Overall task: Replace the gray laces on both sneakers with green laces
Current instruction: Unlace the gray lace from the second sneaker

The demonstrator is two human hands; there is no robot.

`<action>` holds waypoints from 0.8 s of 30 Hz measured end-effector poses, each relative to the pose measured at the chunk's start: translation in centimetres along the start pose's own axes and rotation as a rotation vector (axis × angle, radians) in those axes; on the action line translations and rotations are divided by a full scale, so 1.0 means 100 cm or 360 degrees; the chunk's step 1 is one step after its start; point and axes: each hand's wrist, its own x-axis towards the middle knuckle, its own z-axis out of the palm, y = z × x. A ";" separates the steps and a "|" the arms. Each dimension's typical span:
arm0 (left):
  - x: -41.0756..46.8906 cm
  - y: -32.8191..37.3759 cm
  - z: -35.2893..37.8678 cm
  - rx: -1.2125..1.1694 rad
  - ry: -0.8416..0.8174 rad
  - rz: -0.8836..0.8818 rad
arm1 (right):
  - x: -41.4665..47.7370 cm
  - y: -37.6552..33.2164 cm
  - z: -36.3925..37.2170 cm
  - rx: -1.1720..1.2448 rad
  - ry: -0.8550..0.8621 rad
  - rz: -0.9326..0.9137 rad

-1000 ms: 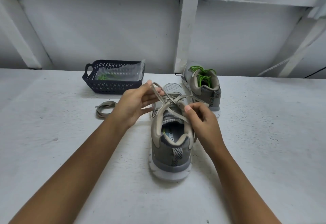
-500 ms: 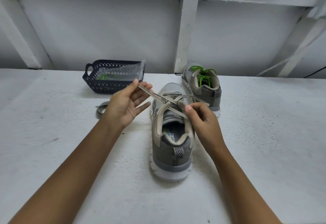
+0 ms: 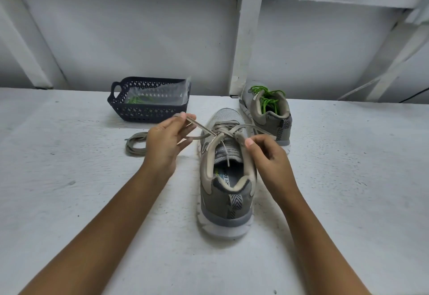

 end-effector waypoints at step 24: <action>-0.004 0.051 -0.042 0.2339 -0.0339 0.0290 | 0.016 -0.025 -0.012 -0.0674 0.0170 -0.0284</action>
